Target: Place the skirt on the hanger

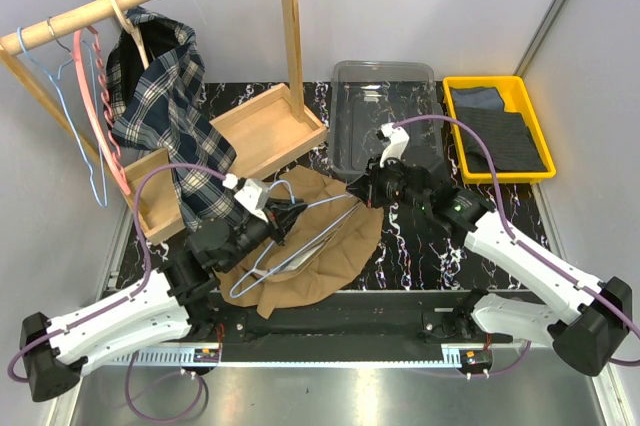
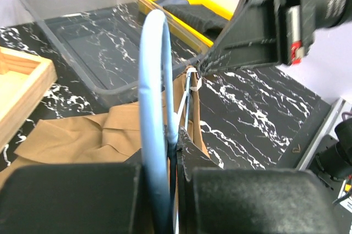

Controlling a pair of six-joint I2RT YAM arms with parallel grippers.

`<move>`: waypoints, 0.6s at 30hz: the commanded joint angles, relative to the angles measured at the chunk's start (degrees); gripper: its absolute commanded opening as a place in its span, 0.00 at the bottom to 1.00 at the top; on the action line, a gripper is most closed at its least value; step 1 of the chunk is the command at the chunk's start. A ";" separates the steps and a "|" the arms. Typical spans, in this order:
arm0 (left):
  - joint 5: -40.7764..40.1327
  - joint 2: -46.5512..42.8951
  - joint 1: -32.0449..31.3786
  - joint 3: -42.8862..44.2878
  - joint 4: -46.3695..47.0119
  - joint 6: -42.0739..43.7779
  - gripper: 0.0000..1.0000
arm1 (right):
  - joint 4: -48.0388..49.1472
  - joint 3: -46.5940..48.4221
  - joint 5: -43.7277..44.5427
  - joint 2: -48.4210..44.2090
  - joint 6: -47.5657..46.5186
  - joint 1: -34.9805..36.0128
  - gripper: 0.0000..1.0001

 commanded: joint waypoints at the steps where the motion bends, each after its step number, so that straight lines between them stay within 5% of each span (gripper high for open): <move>1: 2.55 2.24 -0.20 0.33 9.89 -1.11 0.00 | 0.82 2.54 -3.64 -0.95 -1.32 0.01 0.00; 7: 1.85 2.51 -0.20 -0.11 12.35 -1.37 0.00 | -1.46 0.87 5.05 -4.11 -1.23 0.10 0.01; 8: 1.76 2.42 -0.20 -0.11 12.36 -1.37 0.00 | -2.08 0.61 7.15 -4.55 -1.06 0.10 0.18; 11: 2.20 2.07 -0.20 -0.11 12.35 -1.46 0.00 | -6.11 1.31 17.17 -5.26 -0.18 0.10 0.48; 14: 2.29 1.63 -0.20 -0.11 12.01 -1.55 0.00 | -10.42 2.36 23.34 -4.38 0.09 0.01 0.50; 18: 2.90 1.02 -0.20 -0.11 11.92 -1.72 0.00 | -12.45 2.54 21.24 -2.71 0.08 0.01 0.48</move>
